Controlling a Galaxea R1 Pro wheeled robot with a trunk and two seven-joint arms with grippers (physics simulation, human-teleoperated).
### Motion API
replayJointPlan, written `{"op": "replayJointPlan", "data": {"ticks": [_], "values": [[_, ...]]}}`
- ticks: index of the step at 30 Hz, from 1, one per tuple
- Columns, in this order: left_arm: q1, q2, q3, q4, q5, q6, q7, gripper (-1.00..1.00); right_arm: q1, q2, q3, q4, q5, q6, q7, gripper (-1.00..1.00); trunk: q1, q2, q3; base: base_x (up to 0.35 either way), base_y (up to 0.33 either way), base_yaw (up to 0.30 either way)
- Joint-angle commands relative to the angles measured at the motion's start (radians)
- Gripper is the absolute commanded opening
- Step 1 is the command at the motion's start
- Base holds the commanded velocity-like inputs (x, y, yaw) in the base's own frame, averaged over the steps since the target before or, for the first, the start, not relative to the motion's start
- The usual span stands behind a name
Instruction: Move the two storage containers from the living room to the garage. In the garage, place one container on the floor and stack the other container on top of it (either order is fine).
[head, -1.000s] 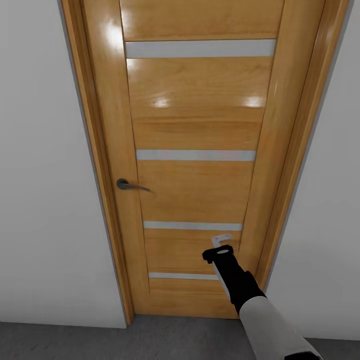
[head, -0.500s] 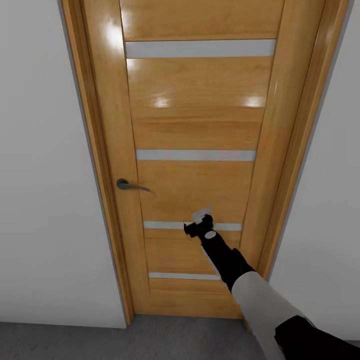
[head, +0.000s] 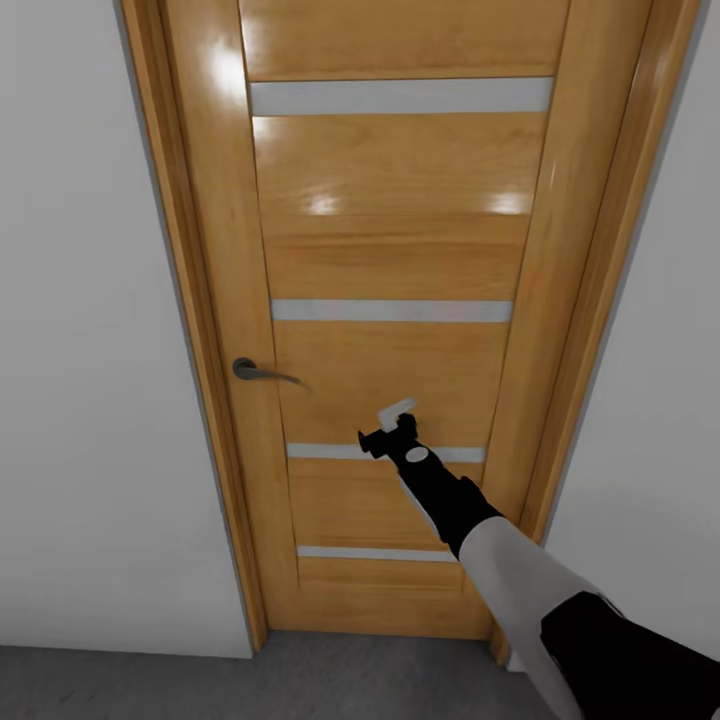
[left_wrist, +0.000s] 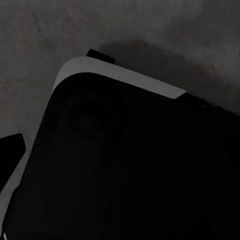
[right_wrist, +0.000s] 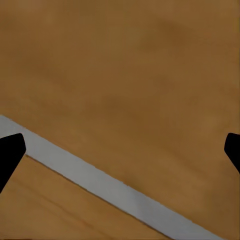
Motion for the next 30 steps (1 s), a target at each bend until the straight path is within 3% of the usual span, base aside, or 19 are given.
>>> {"op": "replayJointPlan", "data": {"ticks": [1,30], "values": [[0.0,0.0,0.007,0.0,0.001,-0.002,-0.003,1.0,-0.001,0.0,0.009,0.003,0.01,0.004,-0.004,1.0,0.0,-0.001,-0.001,0.129,0.0,0.0],[0.0,0.003,0.006,0.0,0.001,0.002,-0.003,1.0,-0.001,0.0,0.025,0.012,0.016,-0.033,-0.005,1.0,0.0,-0.001,-0.001,0.201,0.0,0.0]]}}
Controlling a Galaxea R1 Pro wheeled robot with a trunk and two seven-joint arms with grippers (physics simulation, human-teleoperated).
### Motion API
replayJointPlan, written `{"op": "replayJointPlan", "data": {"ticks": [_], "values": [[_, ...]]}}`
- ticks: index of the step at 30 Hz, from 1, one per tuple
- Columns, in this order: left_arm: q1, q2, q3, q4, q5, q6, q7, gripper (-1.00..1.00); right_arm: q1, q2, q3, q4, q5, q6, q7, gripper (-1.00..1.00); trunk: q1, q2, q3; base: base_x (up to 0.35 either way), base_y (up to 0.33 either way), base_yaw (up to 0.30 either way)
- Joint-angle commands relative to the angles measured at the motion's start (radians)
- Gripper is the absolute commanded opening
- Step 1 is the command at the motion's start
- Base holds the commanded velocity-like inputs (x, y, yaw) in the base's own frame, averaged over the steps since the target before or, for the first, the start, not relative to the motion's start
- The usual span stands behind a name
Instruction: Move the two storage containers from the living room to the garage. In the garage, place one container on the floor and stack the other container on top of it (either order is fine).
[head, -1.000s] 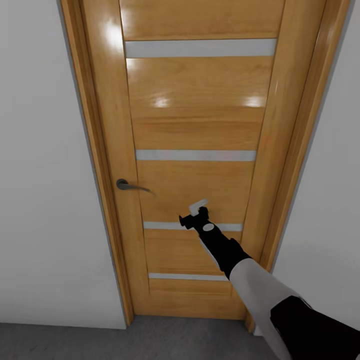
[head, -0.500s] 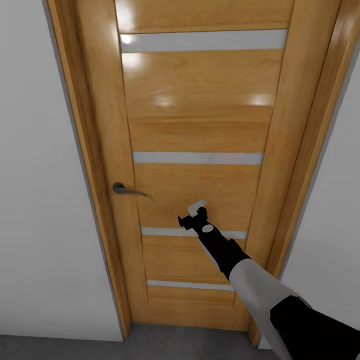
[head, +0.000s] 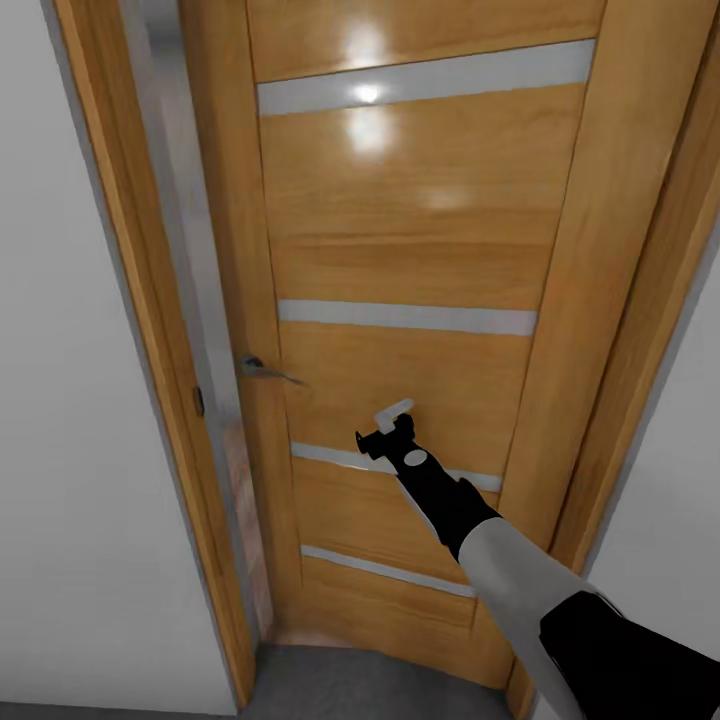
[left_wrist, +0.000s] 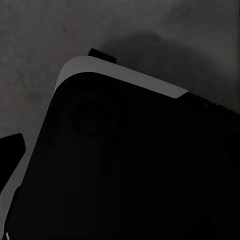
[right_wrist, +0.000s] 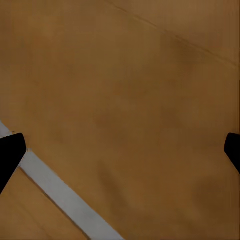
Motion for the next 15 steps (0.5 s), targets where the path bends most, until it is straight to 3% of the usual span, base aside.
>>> {"op": "replayJointPlan", "data": {"ticks": [1,15], "values": [[0.0,0.0,0.007,0.0,0.001,-0.002,-0.003,1.0,-0.001,0.0,0.004,-0.002,0.013,0.007,-0.006,1.0,0.0,0.0,-0.001,0.212,0.0,0.0],[0.0,0.001,0.007,0.0,0.001,-0.002,-0.003,1.0,-0.001,0.0,0.021,0.046,0.03,0.011,-0.019,1.0,0.0,0.0,-0.001,0.212,0.0,0.0]]}}
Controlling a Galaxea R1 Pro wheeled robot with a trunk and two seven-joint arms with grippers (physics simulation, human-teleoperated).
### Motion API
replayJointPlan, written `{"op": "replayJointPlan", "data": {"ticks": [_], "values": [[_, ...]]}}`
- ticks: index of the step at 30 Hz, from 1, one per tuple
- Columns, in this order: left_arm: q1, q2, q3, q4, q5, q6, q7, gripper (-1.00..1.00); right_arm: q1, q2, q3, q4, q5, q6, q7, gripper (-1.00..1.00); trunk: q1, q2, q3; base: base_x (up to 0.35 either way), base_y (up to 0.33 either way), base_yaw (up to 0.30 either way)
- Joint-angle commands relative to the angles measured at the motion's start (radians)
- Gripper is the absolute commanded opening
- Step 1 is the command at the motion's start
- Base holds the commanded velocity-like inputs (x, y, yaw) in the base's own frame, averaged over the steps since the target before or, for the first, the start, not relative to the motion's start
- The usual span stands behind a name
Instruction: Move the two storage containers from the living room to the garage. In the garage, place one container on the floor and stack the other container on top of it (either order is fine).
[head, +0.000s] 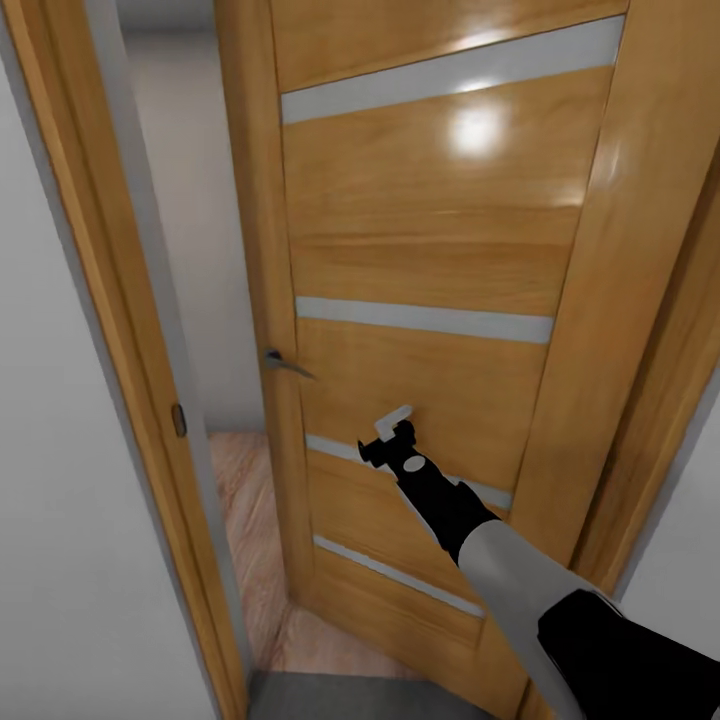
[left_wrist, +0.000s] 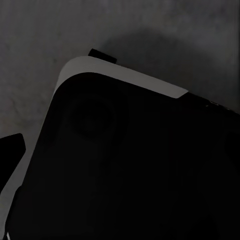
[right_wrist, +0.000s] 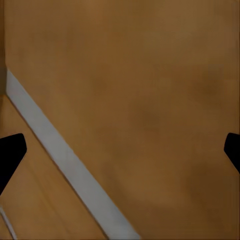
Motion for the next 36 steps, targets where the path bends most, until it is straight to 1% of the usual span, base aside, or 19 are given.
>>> {"op": "replayJointPlan", "data": {"ticks": [1,6,9,24,33,36], "values": [[0.0,0.0,0.008,0.0,0.001,-0.002,-0.003,1.0,-0.001,0.0,0.002,0.001,0.013,0.008,-0.008,1.0,0.0,0.0,-0.001,0.215,0.0,0.0],[0.0,0.0,0.008,0.0,0.001,-0.002,-0.003,1.0,-0.001,0.0,0.002,0.005,0.058,0.007,-0.009,1.0,0.0,0.0,-0.001,0.254,0.0,0.0],[0.0,0.0,0.008,0.0,0.001,-0.003,-0.003,1.0,-0.001,0.0,0.002,0.005,0.069,0.006,-0.01,1.0,0.0,0.0,-0.001,0.274,0.0,0.0],[0.0,-0.002,0.008,0.0,0.0,-0.005,-0.003,1.0,-0.001,0.0,0.0,0.005,0.07,0.011,-0.013,1.0,0.0,0.0,-0.001,0.235,0.0,0.0],[0.0,-0.001,0.008,0.0,0.0,-0.004,-0.003,1.0,-0.001,0.0,-0.009,0.008,0.07,0.017,-0.018,1.0,0.0,0.0,-0.001,0.134,0.0,0.0],[0.0,-0.001,0.008,-0.001,0.001,-0.005,-0.003,1.0,-0.001,0.0,-0.012,0.037,0.07,0.016,-0.018,1.0,0.0,0.0,-0.001,0.035,0.0,0.0]]}}
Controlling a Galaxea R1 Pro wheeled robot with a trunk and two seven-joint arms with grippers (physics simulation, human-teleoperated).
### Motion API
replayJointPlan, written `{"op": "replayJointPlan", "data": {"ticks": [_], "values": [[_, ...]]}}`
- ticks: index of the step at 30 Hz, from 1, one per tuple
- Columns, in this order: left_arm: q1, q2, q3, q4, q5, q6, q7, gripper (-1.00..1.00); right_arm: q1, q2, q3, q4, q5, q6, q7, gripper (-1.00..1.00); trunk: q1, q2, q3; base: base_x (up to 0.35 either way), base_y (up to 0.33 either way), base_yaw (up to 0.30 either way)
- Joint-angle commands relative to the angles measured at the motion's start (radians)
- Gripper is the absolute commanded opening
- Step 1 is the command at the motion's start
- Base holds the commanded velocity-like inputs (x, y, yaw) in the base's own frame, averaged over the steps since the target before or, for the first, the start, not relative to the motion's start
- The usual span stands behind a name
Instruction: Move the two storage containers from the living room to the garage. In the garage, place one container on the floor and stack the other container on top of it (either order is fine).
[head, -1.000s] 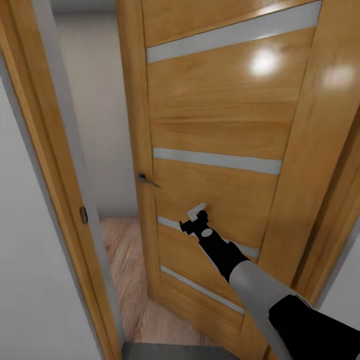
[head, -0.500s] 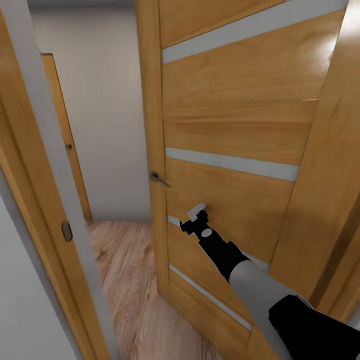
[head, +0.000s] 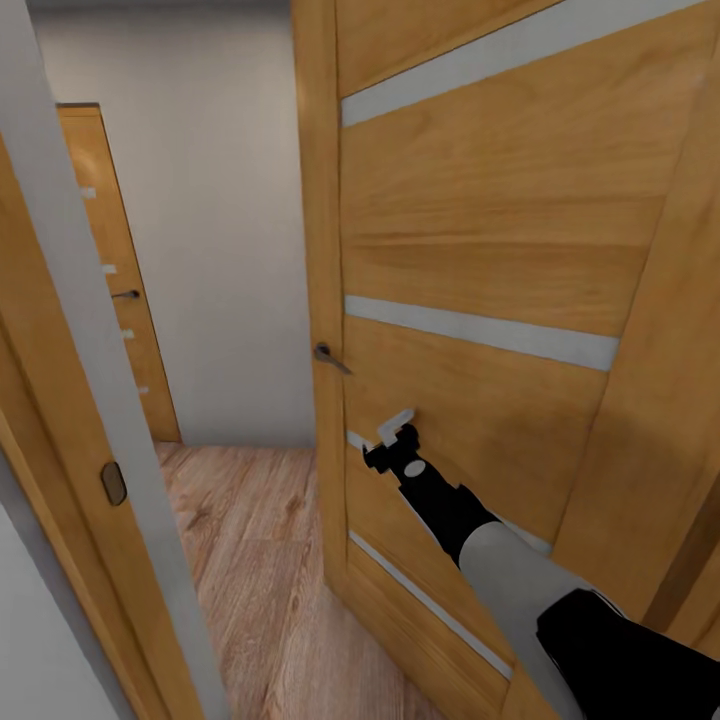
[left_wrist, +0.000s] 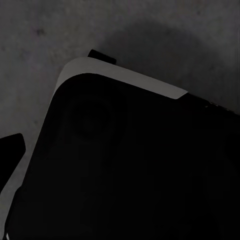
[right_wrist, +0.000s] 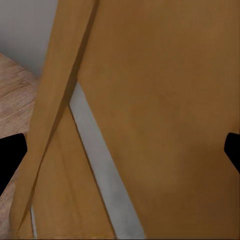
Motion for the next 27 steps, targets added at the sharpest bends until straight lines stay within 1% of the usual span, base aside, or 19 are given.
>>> {"op": "replayJointPlan", "data": {"ticks": [1,6,7,10,12,16,20,27], "values": [[0.0,0.0,0.008,0.0,0.001,-0.002,-0.003,1.0,-0.001,0.0,-0.003,0.008,0.014,0.007,-0.011,1.0,0.0,0.0,-0.001,0.011,0.0,0.0],[0.0,0.0,0.008,0.0,0.002,-0.002,-0.002,1.0,-0.001,-0.003,-0.005,0.018,0.014,0.005,-0.017,1.0,0.0,0.0,-0.001,0.004,0.0,0.0],[0.0,0.0,0.008,0.0,0.001,-0.002,-0.003,1.0,-0.001,-0.009,-0.005,0.017,0.014,0.005,-0.017,1.0,0.0,0.0,-0.001,0.0,0.0,0.0],[0.0,0.0,0.008,0.0,0.002,-0.002,-0.003,1.0,-0.002,-0.038,-0.005,0.018,0.013,0.0,-0.019,1.0,0.0,0.0,-0.001,0.0,0.0,0.0],[0.0,0.0,0.008,0.0,0.002,-0.002,-0.003,1.0,-0.001,-0.043,-0.005,0.018,0.013,-0.001,-0.018,1.0,0.0,0.0,-0.001,0.0,0.0,0.0],[0.0,0.0,0.008,0.0,0.002,-0.002,-0.002,1.0,-0.001,-0.044,-0.005,0.01,0.011,0.004,-0.018,1.0,0.0,0.0,-0.001,0.0,0.0,0.0],[0.0,0.0,0.008,0.0,0.002,-0.002,-0.002,1.0,-0.001,-0.037,-0.003,0.002,0.013,0.01,-0.01,1.0,0.0,0.0,-0.001,0.0,0.0,0.0],[0.0,0.0,0.009,0.0,0.002,-0.002,-0.002,1.0,-0.001,-0.031,0.005,-0.016,0.021,0.001,-0.012,1.0,0.0,0.0,-0.001,0.0,0.0,0.0]]}}
